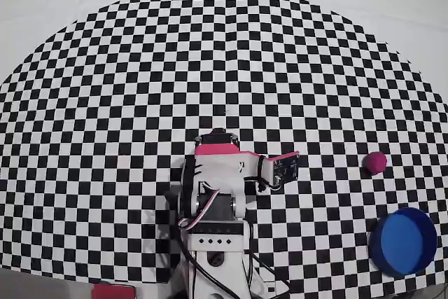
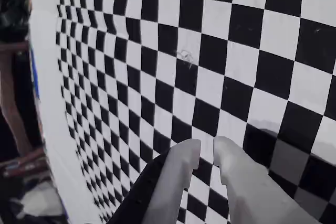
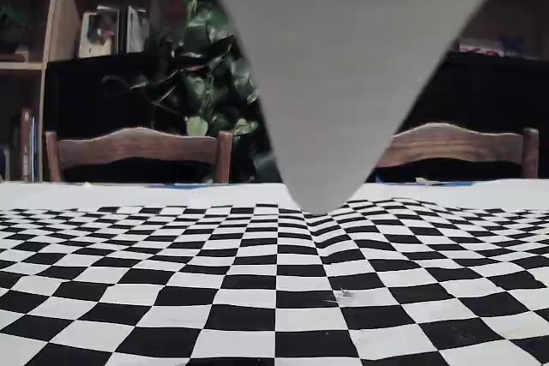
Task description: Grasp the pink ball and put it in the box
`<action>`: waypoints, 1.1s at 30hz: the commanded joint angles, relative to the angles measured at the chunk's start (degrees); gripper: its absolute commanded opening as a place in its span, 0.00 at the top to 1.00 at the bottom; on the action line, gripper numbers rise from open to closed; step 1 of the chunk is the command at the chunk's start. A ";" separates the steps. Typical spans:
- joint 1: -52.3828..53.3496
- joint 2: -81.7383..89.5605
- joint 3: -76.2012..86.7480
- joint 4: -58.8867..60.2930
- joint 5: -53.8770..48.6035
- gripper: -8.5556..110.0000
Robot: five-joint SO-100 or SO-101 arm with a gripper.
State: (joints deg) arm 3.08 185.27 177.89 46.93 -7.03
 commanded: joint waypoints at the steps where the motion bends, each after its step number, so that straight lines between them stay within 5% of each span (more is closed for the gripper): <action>1: -0.35 0.97 0.26 0.18 -0.26 0.93; 33: -0.35 0.35 0.09 -3.96 -0.26 0.93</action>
State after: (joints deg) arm 3.08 185.27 177.89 45.18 -7.03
